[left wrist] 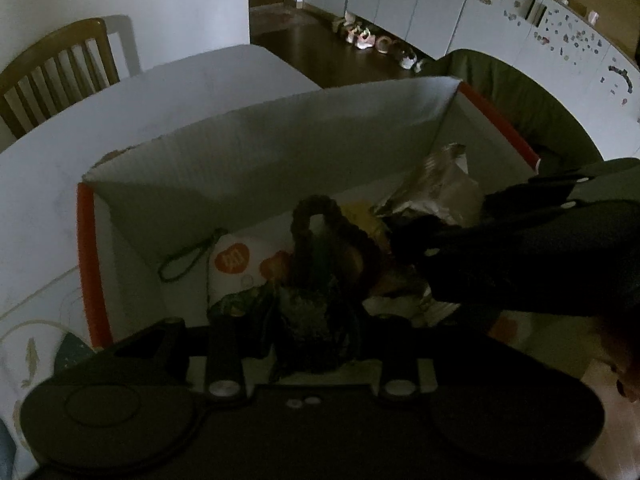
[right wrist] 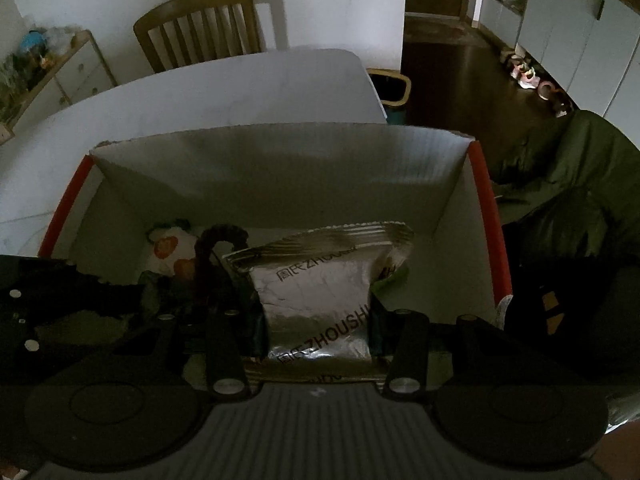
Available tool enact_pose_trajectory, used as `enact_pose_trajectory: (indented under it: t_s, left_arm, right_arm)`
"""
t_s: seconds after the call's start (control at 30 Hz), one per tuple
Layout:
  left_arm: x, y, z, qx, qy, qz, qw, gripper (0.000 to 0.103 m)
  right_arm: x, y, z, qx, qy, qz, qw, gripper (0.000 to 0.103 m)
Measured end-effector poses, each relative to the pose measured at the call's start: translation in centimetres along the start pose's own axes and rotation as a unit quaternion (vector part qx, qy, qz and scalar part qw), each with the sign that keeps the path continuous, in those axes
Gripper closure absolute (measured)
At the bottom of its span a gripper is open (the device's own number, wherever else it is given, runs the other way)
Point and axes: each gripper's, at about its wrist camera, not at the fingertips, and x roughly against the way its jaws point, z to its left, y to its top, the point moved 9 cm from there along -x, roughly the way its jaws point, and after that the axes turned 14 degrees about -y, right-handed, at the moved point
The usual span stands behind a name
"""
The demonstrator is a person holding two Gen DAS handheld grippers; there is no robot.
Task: Organize objects
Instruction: 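Lower the mesh bag into the shoebox and open the left tool while the right tool releases the packet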
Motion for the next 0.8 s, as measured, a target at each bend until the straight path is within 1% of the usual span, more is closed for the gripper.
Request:
enact_pose_trajectory:
  t_s: [0.13, 0.3, 0.33, 0.37, 0.4, 0.43, 0.5, 0.6, 0.67, 0.73, 0.8]
  left_arm:
    - [-0.3, -0.2, 0.1, -0.002, 0.002, 0.009, 1.0000, 0.067]
    - [-0.6, -0.1, 0.1, 0.004, 0.001, 0.011, 0.9999, 0.064]
    - [-0.5, -0.1, 0.2, 0.008, 0.001, 0.009, 0.9999, 0.062]
    - [-0.3, -0.1, 0.2, 0.011, 0.000, 0.006, 0.9999, 0.054]
    - [0.0, 0.0, 0.2, 0.014, 0.000, -0.001, 0.9999, 0.043]
    - [0.3, 0.0, 0.2, 0.015, 0.001, -0.006, 0.9999, 0.038]
    - [0.7, 0.0, -0.1, 0.012, -0.003, -0.012, 0.9998, 0.036]
    - [1.3, 0.1, -0.4, 0.010, -0.002, -0.019, 0.9998, 0.034]
    - [1.9, 0.0, -0.5, 0.012, -0.004, -0.026, 0.9996, 0.032]
    - [2.8, 0.0, -0.7, 0.011, -0.005, -0.043, 0.9990, 0.032]
    - [3.5, -0.1, -0.9, 0.007, -0.007, -0.055, 0.9984, 0.029]
  right_arm:
    - [-0.2, -0.1, -0.2, -0.010, 0.009, 0.005, 1.000, 0.056]
    - [0.1, 0.1, -0.6, -0.020, 0.014, 0.000, 1.000, 0.055]
    - [0.2, 0.2, -0.7, -0.022, 0.016, -0.002, 1.000, 0.054]
    - [0.3, 0.2, -0.8, -0.024, 0.020, -0.003, 0.999, 0.053]
    - [0.4, 0.2, -0.8, -0.027, 0.023, -0.005, 0.999, 0.048]
    - [0.6, 0.2, -1.0, -0.030, 0.023, -0.007, 0.999, 0.044]
    - [1.0, 0.5, -1.3, -0.034, 0.021, -0.016, 0.999, 0.040]
    - [1.4, 0.6, -1.2, -0.036, 0.024, -0.020, 0.999, 0.038]
    - [2.0, 0.6, -1.1, -0.031, 0.024, -0.028, 0.999, 0.035]
    - [2.6, 0.6, -1.1, -0.033, 0.024, -0.032, 0.999, 0.032]
    - [3.4, 0.6, -1.1, -0.036, 0.027, -0.037, 0.998, 0.032]
